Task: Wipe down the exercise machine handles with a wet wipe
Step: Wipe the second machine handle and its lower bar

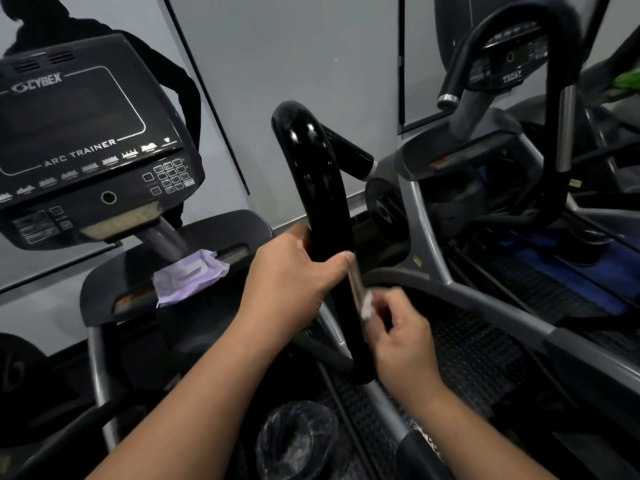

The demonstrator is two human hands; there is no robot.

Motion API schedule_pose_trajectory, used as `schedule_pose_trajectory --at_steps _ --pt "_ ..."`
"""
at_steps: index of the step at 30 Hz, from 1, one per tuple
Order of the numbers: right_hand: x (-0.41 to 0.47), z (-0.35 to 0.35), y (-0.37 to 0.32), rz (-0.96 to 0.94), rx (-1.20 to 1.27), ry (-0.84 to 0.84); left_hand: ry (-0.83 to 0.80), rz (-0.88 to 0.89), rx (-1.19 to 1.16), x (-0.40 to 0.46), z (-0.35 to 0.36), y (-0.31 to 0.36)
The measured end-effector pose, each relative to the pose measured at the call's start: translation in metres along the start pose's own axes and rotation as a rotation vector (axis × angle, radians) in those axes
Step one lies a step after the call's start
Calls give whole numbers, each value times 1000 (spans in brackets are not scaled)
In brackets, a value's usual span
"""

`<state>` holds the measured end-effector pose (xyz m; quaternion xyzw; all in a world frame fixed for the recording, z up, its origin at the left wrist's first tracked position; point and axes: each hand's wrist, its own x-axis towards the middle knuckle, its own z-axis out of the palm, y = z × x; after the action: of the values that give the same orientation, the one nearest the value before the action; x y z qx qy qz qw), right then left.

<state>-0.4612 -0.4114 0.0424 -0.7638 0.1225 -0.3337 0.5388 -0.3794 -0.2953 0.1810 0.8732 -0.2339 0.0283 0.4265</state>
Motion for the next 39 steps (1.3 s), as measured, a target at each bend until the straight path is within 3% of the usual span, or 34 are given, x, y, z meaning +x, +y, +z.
schedule_pose_trajectory --at_steps 3,7,9,15,21,26,29,32,35,39 --pt "-13 -3 16 183 -34 -67 -4 -9 -24 0 0 -1" --pt "32 0 -33 2 99 30 13 -10 -22 0 1 1" --pt "48 2 -44 8 237 24 17 -10 -8 -2 1 2" --pt "15 0 6 363 306 -160 7 -5 -20 -3 1 1" --pt "67 -1 -49 172 440 -81 7 -14 -11 -2 0 3" --pt "34 -3 -8 341 309 -183 -26 -13 -4 -4 -3 -1" --pt "30 -3 -5 425 248 -227 -96 -35 -141 -4 -8 -7" --pt "61 -2 -39 291 376 -161 -74 -136 -383 -2 -7 -14" --pt "79 -5 -62 221 514 -140 1 -195 -454 1 5 -22" --pt "50 -1 -25 326 346 -187 27 -289 -478 4 25 -43"
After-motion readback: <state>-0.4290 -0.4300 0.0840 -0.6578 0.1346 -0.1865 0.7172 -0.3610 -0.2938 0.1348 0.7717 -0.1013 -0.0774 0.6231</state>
